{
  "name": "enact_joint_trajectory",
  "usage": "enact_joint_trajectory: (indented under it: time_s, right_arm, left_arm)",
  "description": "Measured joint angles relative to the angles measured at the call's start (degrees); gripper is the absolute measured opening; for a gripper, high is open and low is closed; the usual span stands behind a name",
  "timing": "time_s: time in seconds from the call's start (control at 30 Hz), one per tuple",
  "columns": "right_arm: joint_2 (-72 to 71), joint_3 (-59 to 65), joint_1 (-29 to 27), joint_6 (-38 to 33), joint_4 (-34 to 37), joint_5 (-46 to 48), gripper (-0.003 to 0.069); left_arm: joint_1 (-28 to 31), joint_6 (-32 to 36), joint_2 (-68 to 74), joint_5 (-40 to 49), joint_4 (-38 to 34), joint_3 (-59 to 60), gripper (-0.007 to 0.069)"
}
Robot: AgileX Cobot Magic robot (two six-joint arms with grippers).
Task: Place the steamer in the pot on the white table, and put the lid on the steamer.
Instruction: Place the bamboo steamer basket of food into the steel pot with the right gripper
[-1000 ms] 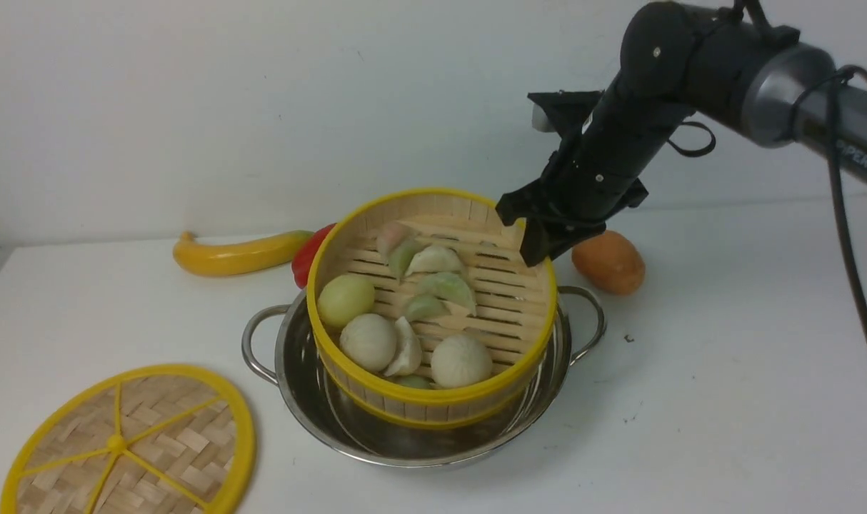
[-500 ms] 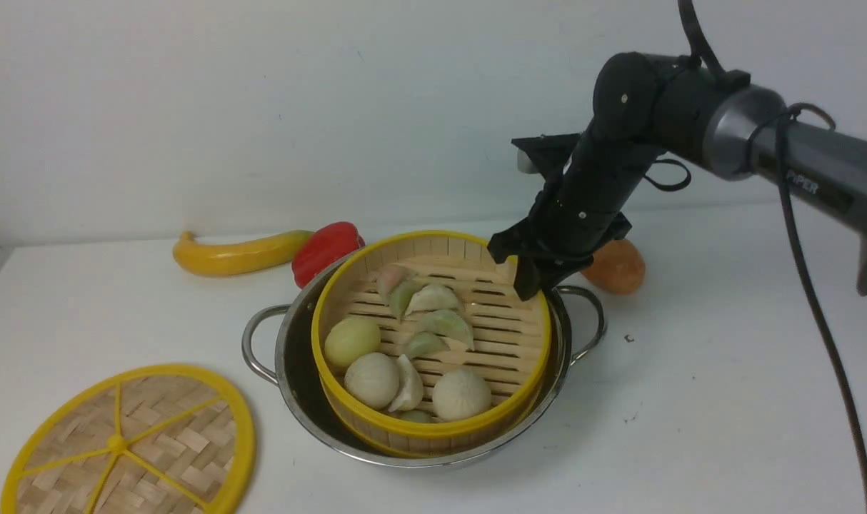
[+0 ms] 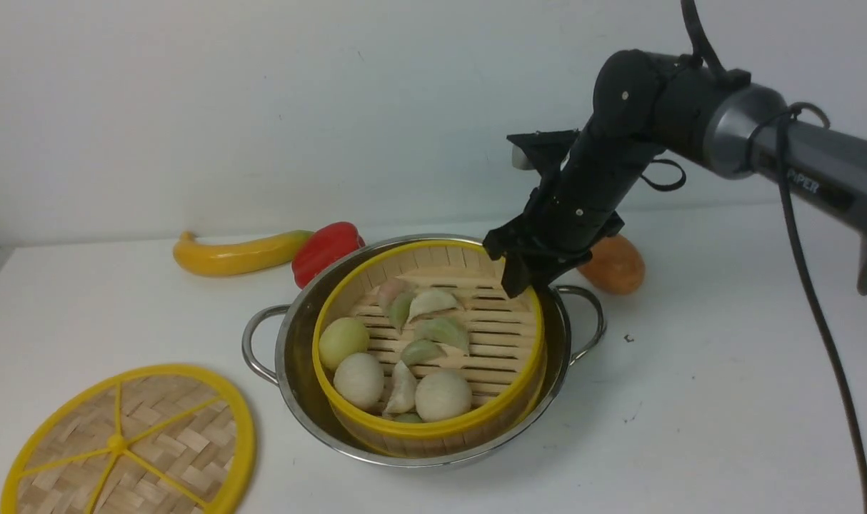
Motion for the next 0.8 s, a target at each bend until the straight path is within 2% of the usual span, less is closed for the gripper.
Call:
enact_joint_trajectory:
  time_s: [0.03,0.1,0.43,0.6,0.8]
  right_arm:
    - [0.0,-0.2,0.0,-0.1,0.0,0.0,0.0292]
    - [0.0,-0.6,0.0,-0.1,0.0,0.0,0.0327]
    - [0.0,-9.0,0.0,0.1,-1.8,0.1,0.0345]
    - [-0.3,-10.0,0.0,0.8,-1.0,0.1,0.0303]
    - [-0.3,-9.7,0.2,0.9,-0.5,0.3,0.0171]
  left_arm:
    - [0.0,0.0,0.0,0.0,0.0,0.0,0.0311]
    - [0.0,0.0,0.0,0.0,0.0,0.0,0.0311]
    - [0.0,0.0,0.0,0.0,0.0,0.0,0.0311]
    - [0.0,0.0,0.0,0.0,0.0,0.0,0.0311]
    - [0.0,0.0,0.0,0.0,0.0,0.0,0.0311]
